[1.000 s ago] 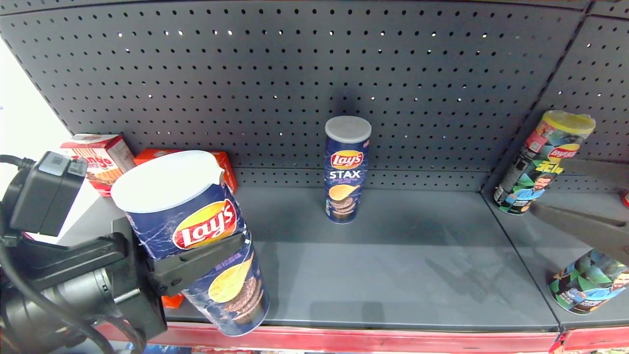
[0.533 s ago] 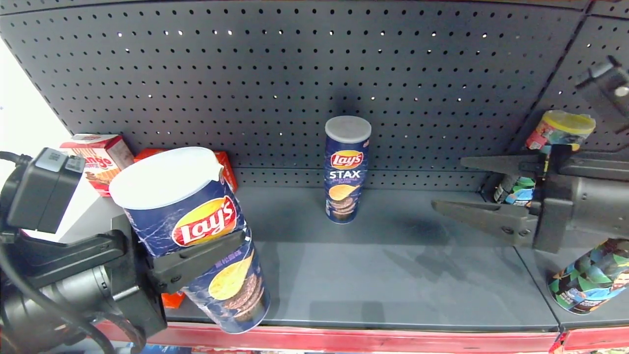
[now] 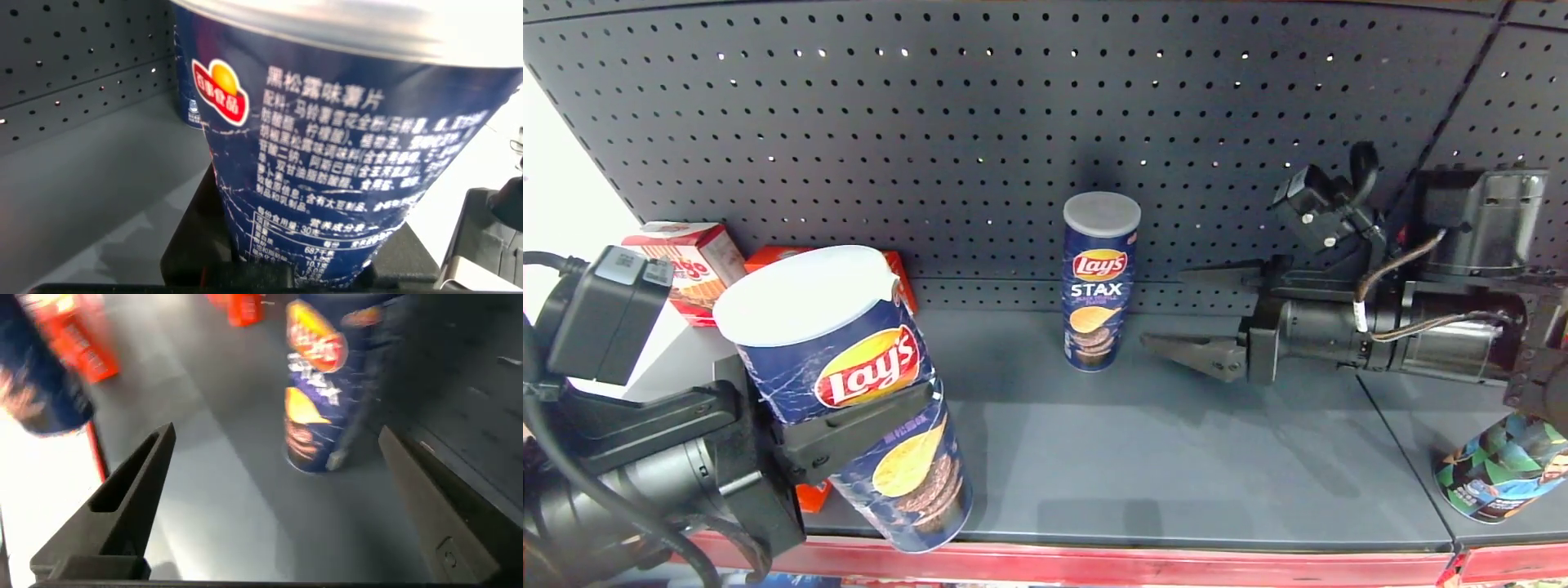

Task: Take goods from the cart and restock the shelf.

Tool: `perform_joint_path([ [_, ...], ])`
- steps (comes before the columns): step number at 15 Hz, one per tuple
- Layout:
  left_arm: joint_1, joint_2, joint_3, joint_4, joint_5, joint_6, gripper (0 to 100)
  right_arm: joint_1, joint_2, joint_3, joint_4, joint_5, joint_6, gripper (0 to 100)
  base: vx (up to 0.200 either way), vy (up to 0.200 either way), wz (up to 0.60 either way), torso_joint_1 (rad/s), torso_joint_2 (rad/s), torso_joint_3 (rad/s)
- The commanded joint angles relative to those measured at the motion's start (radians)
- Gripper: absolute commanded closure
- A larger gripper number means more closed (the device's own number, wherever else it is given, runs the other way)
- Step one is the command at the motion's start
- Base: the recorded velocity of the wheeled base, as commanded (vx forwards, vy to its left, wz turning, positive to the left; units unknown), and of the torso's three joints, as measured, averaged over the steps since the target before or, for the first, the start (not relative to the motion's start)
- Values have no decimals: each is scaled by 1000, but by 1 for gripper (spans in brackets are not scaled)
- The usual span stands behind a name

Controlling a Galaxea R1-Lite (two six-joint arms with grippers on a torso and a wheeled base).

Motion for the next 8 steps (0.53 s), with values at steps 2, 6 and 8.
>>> perform_joint_path([
  [2, 0, 5, 3, 0, 0, 0, 100, -97, 130, -8, -91, 183, -65, 0, 0, 0, 0, 0, 0, 0],
  [6, 0, 5, 6, 0, 0, -2, 100, -100, 213, -77, -147, 279, -65, 0, 0, 0, 0, 0, 0, 0],
  [8, 0, 6, 9, 0, 0, -2, 100, -98, 252, -137, -149, 297, -65, 0, 0, 0, 0, 0, 0, 0],
])
